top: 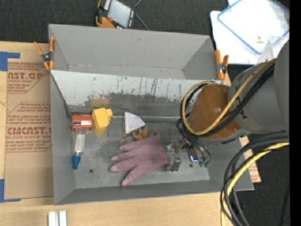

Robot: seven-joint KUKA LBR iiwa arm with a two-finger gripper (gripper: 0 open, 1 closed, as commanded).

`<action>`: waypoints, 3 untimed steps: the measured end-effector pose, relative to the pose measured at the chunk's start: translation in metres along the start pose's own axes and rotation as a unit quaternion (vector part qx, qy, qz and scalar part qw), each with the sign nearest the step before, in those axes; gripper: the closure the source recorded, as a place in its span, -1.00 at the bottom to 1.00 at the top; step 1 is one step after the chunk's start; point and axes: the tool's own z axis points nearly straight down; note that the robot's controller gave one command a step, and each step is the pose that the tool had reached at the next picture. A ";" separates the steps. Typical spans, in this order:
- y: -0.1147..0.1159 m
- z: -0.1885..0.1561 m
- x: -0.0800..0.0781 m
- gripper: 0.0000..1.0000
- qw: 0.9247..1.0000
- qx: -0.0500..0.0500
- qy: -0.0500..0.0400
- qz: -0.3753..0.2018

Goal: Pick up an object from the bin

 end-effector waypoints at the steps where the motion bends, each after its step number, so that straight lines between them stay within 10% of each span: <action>1: 0.003 -0.001 0.007 1.00 1.000 0.000 0.001 -0.010; 3: 0.011 0.000 0.011 1.00 1.000 0.000 0.000 -0.006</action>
Offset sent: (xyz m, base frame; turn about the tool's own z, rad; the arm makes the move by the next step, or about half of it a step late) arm -0.0095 0.0026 0.0003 -0.0047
